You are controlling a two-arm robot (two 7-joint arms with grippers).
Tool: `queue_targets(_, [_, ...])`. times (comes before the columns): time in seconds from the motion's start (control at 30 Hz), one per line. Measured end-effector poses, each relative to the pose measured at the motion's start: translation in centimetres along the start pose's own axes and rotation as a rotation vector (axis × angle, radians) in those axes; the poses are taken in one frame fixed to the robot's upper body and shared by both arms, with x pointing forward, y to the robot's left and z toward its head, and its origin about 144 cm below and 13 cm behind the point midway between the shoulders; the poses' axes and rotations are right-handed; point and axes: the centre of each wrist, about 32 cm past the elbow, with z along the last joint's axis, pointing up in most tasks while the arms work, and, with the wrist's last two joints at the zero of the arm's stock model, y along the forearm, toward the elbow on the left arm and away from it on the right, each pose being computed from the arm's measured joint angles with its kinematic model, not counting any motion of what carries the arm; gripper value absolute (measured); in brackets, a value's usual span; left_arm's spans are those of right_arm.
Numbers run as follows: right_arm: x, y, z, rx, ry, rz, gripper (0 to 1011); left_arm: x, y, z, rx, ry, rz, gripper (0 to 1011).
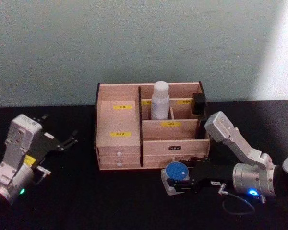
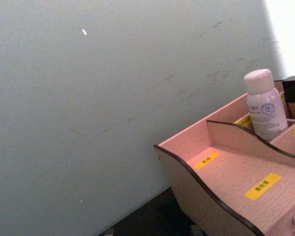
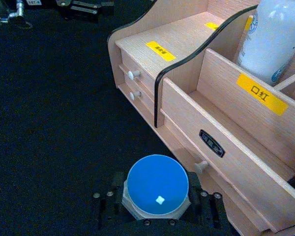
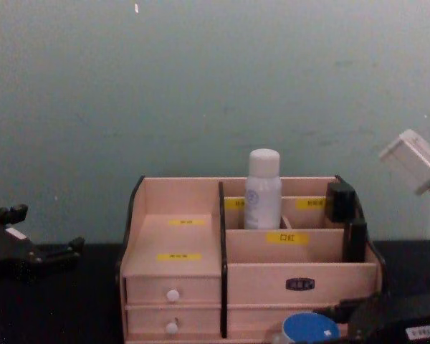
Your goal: Pick up the facial cleanser and watermelon frost from the table and place them into the tiered storage box.
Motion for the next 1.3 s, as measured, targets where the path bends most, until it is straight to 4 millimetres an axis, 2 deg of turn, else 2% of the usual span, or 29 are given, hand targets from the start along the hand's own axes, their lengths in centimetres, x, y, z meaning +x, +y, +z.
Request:
queue_targets(0.13, [0.0,0.0,0.0,0.0,0.001,0.0,718,0.0,0.0,0.0,0.0,0.0,0.0,1001])
queue_targets(0.67, [0.0,0.0,0.0,0.001,0.003,0.002,718,0.0,0.0,0.0,0.0,0.0,0.0,1001])
queue_targets(1.0, [0.1,-1.8,0.5,0.028,-0.008,0.034,718,0.0,0.0,0.0,0.0,0.0,0.0,1001])
queue_targets(1.3, [0.3,-3.2,2.5,0.084,-0.039,0.063,718,0.0,0.0,0.0,0.0,0.0,0.0,1001])
